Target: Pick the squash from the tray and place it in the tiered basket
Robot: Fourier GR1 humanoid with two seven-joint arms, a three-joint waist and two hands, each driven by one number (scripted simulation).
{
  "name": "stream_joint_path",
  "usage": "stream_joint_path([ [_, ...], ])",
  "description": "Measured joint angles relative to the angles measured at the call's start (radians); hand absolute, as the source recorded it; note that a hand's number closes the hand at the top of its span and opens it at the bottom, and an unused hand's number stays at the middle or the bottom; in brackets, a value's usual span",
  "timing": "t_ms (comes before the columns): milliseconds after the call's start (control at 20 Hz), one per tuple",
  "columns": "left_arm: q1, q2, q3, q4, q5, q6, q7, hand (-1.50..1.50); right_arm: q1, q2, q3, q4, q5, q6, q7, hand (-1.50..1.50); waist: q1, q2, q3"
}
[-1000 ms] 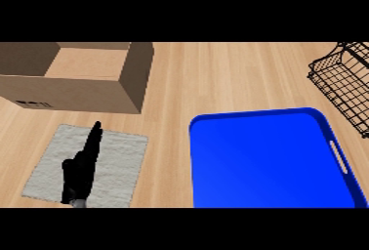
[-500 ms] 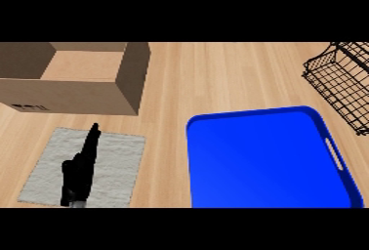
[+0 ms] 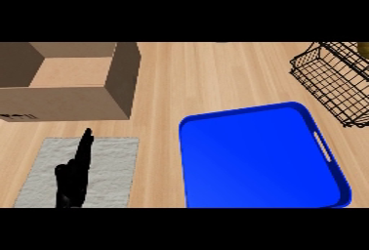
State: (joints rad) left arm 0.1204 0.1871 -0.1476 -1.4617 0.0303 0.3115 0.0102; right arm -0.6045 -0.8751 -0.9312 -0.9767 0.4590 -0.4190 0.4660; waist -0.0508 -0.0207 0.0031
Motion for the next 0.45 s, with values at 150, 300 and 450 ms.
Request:
stream_joint_path([
  [150, 0.023, 0.006, 0.014, -0.006, 0.007, -0.003, -0.016, 0.00, 0.131, -0.007, -0.090, -0.103, -0.064, 0.086, 0.015, -1.50, -0.022, -0.005, 0.000],
  [300, 0.035, 0.008, 0.024, -0.021, 0.015, -0.001, -0.004, 0.00, 0.261, -0.008, -0.185, -0.211, -0.131, 0.196, 0.034, -1.50, -0.035, -0.006, -0.001],
  [450, 0.045, 0.011, 0.033, -0.018, 0.022, -0.012, -0.027, 0.00, 0.380, -0.005, -0.303, -0.299, -0.218, 0.322, 0.044, -1.50, -0.044, -0.007, -0.001],
])
